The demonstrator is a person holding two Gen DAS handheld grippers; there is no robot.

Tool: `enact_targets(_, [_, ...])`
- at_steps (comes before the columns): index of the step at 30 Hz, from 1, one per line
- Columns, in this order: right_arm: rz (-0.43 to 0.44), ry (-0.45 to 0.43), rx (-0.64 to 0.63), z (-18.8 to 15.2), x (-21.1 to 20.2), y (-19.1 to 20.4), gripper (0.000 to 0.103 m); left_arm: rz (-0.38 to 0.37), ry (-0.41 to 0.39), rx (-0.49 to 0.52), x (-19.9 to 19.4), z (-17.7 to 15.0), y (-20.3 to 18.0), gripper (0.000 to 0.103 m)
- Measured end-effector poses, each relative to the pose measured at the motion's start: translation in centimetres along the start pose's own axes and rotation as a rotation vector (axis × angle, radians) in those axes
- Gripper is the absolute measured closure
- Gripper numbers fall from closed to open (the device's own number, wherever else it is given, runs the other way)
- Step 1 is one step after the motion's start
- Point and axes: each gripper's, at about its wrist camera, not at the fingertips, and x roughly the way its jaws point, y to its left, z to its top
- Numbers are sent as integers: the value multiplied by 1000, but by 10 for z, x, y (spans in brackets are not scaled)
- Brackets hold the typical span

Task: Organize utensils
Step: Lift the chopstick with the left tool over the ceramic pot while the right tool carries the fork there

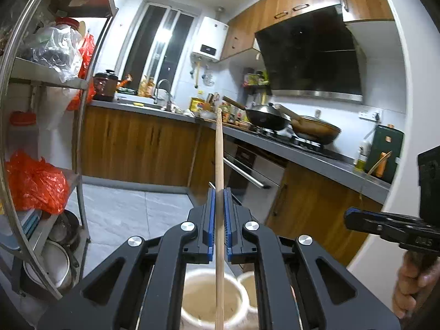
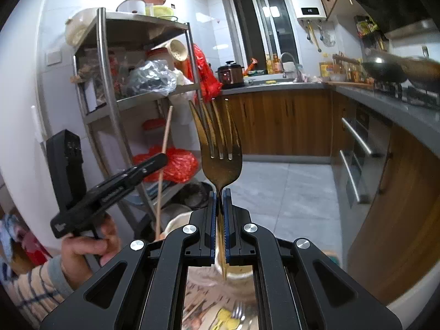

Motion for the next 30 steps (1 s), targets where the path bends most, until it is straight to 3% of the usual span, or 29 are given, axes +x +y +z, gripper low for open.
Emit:
enact_targets(7, [-38, 53, -18, -5, 27, -1, 97, 36, 31, -26, 33, -20, 11, 97])
enact_targets(17, [-25, 158, 24, -31, 58, -11, 97, 53, 137, 19, 31, -75, 11, 97])
enact_targets(30, [-25, 279, 78, -48, 111, -22, 97, 102, 175, 60, 37, -89, 6, 97])
